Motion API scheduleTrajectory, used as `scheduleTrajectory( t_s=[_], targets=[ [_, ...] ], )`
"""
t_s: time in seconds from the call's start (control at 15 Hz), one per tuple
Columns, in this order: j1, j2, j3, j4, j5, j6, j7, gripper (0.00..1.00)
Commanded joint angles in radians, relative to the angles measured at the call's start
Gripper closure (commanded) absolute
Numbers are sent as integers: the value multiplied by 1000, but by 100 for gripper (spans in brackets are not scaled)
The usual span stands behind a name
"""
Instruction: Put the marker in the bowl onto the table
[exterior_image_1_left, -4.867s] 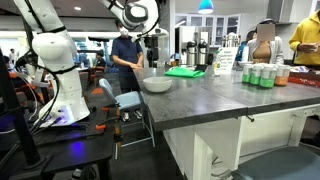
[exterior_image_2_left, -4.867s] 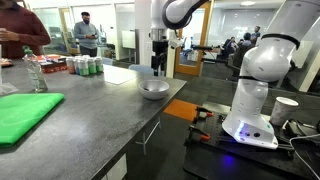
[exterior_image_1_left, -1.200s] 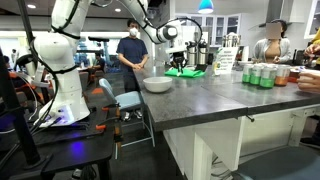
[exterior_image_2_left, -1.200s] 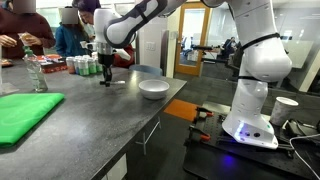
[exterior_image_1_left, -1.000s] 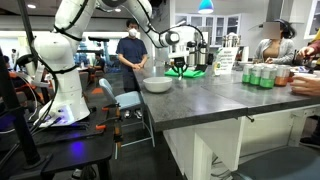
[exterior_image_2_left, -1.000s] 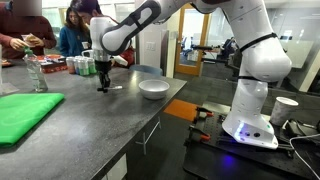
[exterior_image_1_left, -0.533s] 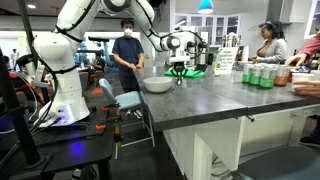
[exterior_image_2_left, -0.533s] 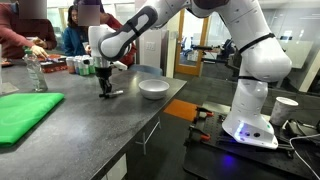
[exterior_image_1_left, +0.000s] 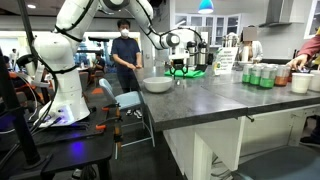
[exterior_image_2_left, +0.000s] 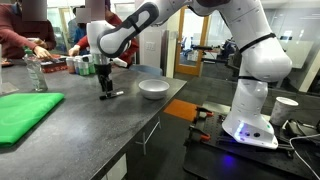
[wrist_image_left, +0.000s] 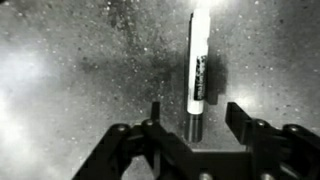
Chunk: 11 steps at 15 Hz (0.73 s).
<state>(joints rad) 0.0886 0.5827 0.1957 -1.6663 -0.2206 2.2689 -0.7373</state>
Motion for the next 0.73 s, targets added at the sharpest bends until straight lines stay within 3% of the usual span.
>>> scheduleTrajectory(
  t_s=[0.0,0.4,0.67],
  targets=[
    [13,-83,-16,-25,-22,-73,55,0],
    [-3,-240,-22,-90,-17,-159,83,0],
    [-12,-308,-18,-151,10,-151,72,0]
  ],
)
